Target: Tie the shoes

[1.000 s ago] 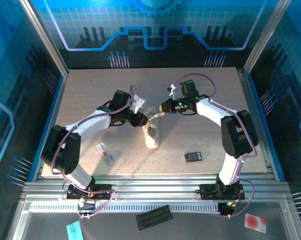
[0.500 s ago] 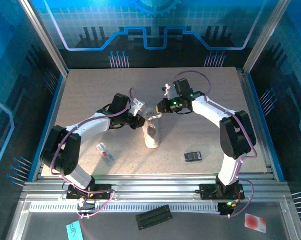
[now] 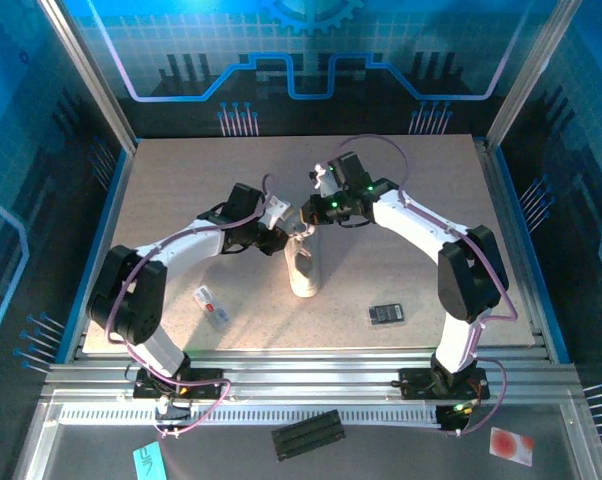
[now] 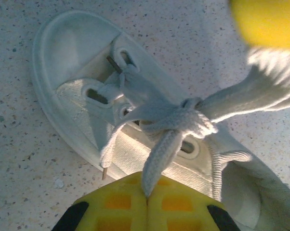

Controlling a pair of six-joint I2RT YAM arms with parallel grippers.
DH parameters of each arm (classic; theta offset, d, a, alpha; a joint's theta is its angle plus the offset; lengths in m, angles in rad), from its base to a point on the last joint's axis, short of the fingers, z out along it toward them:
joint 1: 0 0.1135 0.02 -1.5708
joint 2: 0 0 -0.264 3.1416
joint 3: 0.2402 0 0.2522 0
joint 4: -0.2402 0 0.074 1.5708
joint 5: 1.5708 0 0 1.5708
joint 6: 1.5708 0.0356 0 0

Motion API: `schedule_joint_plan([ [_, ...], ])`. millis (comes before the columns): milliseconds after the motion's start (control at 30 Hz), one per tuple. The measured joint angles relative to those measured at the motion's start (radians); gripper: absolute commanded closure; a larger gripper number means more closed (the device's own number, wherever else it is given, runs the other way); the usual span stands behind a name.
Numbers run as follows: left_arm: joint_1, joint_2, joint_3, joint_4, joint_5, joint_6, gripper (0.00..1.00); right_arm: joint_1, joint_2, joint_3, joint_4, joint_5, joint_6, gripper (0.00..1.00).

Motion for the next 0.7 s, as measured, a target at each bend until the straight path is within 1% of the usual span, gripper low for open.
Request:
schedule_joint_plan([
  [267,0.002,0.035,0.019,-0.026,-0.016,0.001,1.00,0.009,0.000,0.089,0.001,0.003,0.012,1.00],
  [567,0.005,0.035,0.019,-0.036,-0.017,0.023,1.00,0.013,0.006,0.081,0.000,0.004,0.012,1.00],
  [700,0.005,0.035,0.019,-0.036,-0.016,0.044,1.00,-0.002,0.006,0.029,0.008,0.007,0.011,1.00],
])
